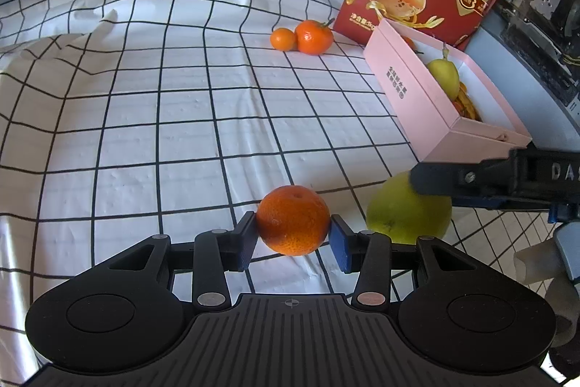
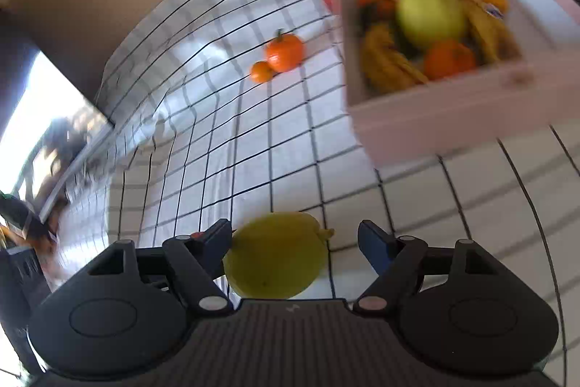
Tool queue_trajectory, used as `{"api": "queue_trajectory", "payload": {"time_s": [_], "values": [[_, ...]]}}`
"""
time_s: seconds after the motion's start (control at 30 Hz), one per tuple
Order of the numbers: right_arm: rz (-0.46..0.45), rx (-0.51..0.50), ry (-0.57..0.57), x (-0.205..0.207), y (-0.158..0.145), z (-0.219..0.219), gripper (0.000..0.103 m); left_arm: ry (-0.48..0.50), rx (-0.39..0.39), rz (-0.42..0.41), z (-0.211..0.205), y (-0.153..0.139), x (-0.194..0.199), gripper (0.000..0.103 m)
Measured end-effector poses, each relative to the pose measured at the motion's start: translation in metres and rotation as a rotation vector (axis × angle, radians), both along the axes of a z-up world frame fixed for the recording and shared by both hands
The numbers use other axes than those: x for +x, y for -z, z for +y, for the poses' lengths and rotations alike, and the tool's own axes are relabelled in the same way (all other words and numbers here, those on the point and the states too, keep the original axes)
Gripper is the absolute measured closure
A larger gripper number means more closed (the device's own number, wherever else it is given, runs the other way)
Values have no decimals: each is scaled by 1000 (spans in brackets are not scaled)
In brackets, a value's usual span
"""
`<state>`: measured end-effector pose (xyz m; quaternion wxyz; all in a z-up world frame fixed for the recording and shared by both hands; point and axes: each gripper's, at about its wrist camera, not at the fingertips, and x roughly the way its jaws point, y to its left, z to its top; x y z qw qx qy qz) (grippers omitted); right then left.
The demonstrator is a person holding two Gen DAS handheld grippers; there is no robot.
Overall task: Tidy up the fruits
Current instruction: 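Hold the pear and tangerine above the cloth with both tools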
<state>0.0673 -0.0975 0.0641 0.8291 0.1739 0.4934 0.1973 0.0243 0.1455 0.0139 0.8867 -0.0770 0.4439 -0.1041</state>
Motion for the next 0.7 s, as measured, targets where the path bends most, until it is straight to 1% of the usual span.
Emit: {"api": "queue_trajectory", "payload": {"time_s": [0.03,0.07,0.1,0.17,0.33,0.4,0.47,0.57,0.7], "values": [[-9,-8,-25,0,-1,5,33,-3,-2,3,1,0,0,55],[-17,-11,-52,-1,-2,10,39,-7,0,4,2,-1,-1,55],[-31,-25,-73,-4,-4,14,41,-12,4,6,4,-1,-2,55],[-79,-80,-116,-11,-8,24,41,-28,9,9,7,-1,-4,55],[-161,-190,-207,-29,-17,41,42,-54,2,17,18,-2,-8,55],[-196,-224,-248,-38,-21,46,48,-53,-5,21,20,-3,-9,55],[-235,-260,-289,-49,-26,52,49,-49,-13,25,22,-3,-10,55],[-288,-298,-337,-62,-31,62,49,-51,-15,25,26,-6,-11,55],[-349,-314,-401,-79,-38,78,49,-67,-11,19,32,-11,-12,55]]}}
